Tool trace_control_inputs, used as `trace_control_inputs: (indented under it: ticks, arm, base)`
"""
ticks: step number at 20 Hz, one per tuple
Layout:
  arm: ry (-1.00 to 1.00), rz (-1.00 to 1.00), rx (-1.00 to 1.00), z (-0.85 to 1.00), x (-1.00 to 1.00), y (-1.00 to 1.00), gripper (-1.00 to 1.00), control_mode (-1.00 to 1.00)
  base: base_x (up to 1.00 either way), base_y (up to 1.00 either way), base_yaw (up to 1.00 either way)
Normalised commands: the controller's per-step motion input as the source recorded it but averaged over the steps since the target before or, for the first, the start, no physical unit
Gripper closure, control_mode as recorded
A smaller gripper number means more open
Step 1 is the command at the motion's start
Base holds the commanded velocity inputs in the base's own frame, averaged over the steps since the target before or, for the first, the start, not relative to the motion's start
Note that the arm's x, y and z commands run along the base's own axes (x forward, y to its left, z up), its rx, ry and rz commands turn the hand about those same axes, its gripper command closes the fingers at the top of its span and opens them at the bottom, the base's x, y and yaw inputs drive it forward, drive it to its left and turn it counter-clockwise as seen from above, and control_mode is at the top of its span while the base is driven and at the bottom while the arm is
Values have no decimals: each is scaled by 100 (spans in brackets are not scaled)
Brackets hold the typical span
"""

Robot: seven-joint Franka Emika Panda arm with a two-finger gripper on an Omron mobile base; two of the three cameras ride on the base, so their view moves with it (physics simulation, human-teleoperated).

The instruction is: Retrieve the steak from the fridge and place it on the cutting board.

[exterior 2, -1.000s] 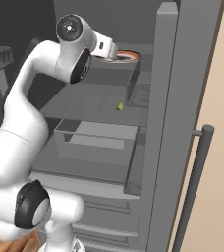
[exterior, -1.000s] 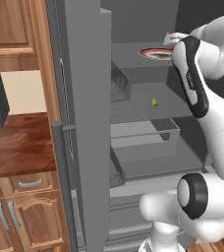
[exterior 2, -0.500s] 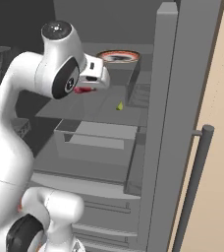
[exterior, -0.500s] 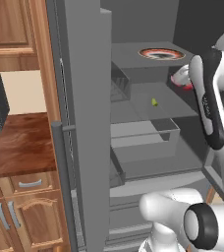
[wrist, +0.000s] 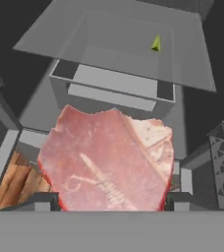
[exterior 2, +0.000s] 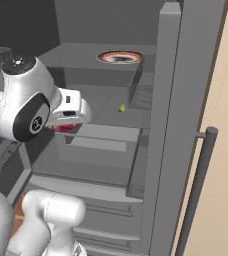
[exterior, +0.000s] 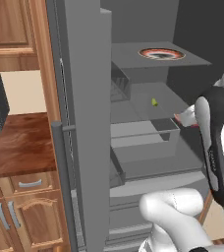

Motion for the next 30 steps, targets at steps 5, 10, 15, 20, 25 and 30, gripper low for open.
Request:
trace_control_inputs:
  ticks: [5, 10, 15, 20, 25, 30]
  arm:
    - [-74, 2, 0, 0, -100, 0, 100, -100]
    - [-9, 0, 0, 0, -24, 0, 100, -100]
    - [-35, 2, 0, 2, -95, 0, 100, -100]
    - [-1, 1, 0, -6, -34, 1, 100, -100]
    - [0, 0, 0, 0, 0, 0, 100, 100]
    - [0, 0, 0, 0, 0, 0, 100, 100]
  base:
    - [0, 0, 0]
    - [0, 0, 0]
    - [0, 0, 0]
    - [0, 0, 0]
    - [-100, 32, 1]
    - [-67, 98, 3]
